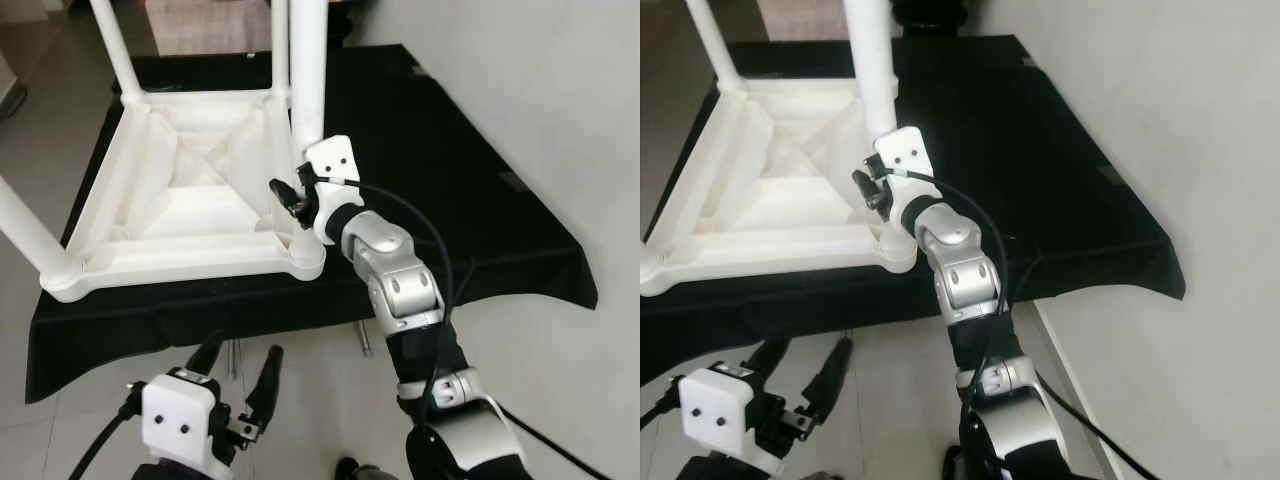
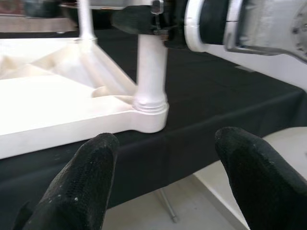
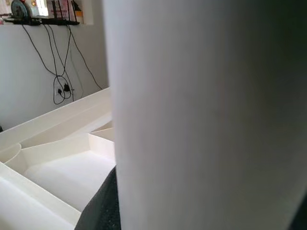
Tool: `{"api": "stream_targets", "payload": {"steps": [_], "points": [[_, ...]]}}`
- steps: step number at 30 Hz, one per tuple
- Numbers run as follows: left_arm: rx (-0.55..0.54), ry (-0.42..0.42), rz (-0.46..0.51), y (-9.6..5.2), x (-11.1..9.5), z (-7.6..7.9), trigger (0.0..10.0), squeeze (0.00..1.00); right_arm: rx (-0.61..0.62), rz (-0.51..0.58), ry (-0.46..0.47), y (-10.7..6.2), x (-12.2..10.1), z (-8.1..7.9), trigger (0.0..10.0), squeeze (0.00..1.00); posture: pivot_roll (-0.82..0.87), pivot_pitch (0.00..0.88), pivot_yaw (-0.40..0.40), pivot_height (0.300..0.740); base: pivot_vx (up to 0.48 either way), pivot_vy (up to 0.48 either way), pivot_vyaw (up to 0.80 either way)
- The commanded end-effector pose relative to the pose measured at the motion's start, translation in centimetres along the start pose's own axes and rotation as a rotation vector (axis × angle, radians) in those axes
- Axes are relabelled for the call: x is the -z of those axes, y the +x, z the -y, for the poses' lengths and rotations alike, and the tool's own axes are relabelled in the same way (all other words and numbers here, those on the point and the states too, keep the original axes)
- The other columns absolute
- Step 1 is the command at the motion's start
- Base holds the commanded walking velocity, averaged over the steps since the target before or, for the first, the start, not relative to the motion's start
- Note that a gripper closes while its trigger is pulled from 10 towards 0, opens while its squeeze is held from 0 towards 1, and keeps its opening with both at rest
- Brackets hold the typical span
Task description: Building children table
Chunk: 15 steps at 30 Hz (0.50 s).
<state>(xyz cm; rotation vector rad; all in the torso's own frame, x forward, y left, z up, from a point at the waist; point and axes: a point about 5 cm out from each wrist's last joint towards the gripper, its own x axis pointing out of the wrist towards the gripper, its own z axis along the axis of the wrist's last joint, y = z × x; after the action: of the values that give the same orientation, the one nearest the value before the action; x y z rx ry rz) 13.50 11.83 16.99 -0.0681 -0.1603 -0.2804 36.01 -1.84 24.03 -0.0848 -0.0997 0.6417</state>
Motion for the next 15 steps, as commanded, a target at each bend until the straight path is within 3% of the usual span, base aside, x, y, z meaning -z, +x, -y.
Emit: {"api": "stream_targets", "payload": {"steps": [1,3,4,13,14,15], "points": [[-0.01,-0.01,-0.011,-0.1,0.2,0.1,10.0,0.0,-0.093,0.005,0.048,1.0,-0.1,-2.5,10.0,0.0,0.03,0.21,-0.083,0.74,0.0,0.0,0.0],[-0.01,-0.012,-0.01,0.0,0.2,0.1,10.0,0.0,-0.142,0.034,0.074,0.9,-0.9,-2.7,10.0,0.0,0.03,0.21,-0.083,0.74,0.0,0.0,0.0],[-0.008,-0.015,-0.01,0.0,0.3,0.1,10.0,0.0,-0.272,0.072,0.09,0.8,-1.7,-2.7,10.0,1.0,0.02,0.202,-0.08,0.74,0.0,0.0,0.0],[-0.002,-0.014,-0.017,-0.1,0.3,0.0,10.0,0.0,-0.53,0.09,0.083,0.5,-1.7,-1.3,10.0,1.0,0.03,0.2,-0.063,0.74,0.0,0.0,0.0],[-0.001,-0.015,-0.019,-0.2,0.3,0.1,10.0,0.0,-0.633,0.074,0.039,0.1,-1.2,-1.0,10.0,0.88,0.04,0.196,-0.059,0.74,0.0,0.0,0.0],[-0.001,-0.015,-0.019,-0.2,0.3,0.1,10.0,0.0,-0.633,0.074,0.039,0.1,-1.2,-1.0,10.0,0.88,0.04,0.196,-0.059,0.74,0.0,0.0,0.0]]}}
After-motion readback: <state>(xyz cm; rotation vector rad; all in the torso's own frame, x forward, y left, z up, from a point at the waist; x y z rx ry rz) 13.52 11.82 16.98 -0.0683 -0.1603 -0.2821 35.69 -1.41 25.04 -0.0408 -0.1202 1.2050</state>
